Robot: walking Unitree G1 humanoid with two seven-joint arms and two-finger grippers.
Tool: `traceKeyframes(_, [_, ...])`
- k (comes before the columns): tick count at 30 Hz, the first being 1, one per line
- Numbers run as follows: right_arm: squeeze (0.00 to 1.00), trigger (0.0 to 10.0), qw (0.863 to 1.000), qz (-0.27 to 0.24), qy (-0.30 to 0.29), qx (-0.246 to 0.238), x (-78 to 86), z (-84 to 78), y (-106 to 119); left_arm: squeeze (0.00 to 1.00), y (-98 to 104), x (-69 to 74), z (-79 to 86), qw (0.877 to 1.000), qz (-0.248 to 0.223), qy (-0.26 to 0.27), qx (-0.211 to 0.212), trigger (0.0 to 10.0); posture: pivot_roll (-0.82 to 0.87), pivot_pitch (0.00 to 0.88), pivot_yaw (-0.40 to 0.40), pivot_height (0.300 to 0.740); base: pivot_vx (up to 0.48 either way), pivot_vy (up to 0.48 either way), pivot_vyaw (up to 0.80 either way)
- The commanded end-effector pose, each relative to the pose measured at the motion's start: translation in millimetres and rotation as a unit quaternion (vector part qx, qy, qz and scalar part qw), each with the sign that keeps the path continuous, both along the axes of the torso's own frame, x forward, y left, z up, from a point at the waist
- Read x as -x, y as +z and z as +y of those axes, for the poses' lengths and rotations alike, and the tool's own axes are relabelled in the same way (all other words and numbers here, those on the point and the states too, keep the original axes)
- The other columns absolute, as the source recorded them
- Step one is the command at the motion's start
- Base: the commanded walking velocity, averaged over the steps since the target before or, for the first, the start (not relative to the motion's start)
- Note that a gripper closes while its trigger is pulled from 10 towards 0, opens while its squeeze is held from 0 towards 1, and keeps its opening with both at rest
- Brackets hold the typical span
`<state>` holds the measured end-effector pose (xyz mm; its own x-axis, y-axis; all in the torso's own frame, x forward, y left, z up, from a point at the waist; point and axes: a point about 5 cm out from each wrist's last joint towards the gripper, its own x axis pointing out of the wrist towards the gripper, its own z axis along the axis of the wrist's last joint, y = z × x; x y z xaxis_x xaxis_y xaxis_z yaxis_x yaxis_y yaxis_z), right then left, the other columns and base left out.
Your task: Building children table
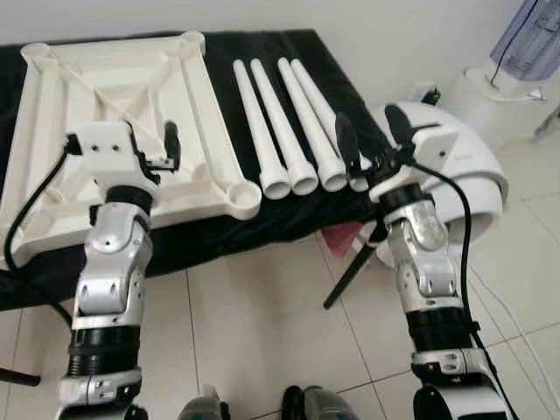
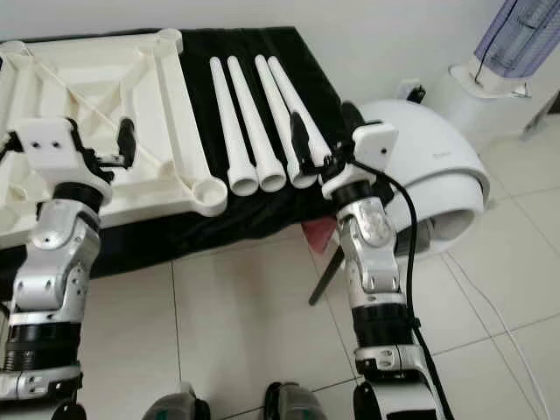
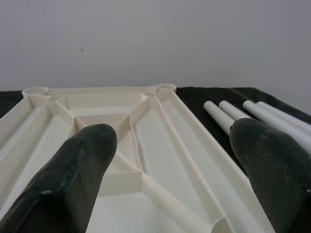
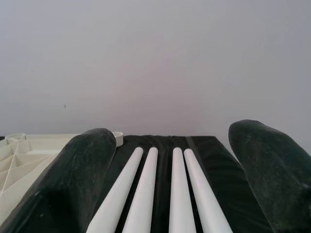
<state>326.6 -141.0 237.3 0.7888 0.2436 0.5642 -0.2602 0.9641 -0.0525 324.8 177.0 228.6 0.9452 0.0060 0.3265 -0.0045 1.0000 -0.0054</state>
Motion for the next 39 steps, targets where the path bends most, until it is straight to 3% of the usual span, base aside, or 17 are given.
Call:
traceKeyframes(1, [0.0, 10.0, 1.0, -0.008, -0.011, -0.001, -1.3, -3.1, 2.2, 0.0, -0.3, -4.4, -5.6, 1.0, -0.001, -0.006, -0.006, 10.0, -0.02, 0.0, 0.003, 0.74, 0.0, 0.0, 0.0])
traceKeyframes(14, [0.0, 10.0, 1.0, -0.002, -0.027, 0.005, -7.0, -5.8, -2.6, 0.0, 0.5, -14.6, -10.0, 1.0, -0.013, -0.016, -0.013, 10.0, -0.02, 0.0, 0.008, 0.74, 0.0, 0.0, 0.0])
traceKeyframes(30, [0.0, 10.0, 0.999, 0.008, -0.041, 0.011, -7.1, -9.7, -10.8, 0.0, -8.7, -6.4, -14.8, 0.999, -0.012, -0.022, -0.024, 10.0, 0.01, 0.0, 0.01, 0.74, 0.0, 0.0, 0.0])
traceKeyframes(39, [0.0, 10.0, 0.999, 0.01, -0.034, 0.017, -3.4, -8.5, -12.6, 0.0, -12.8, 0.9, -6.1, 0.999, -0.011, -0.01, -0.031, 10.0, 0.02, 0.022, -0.003, 0.74, 0.0, 0.0, 0.0])
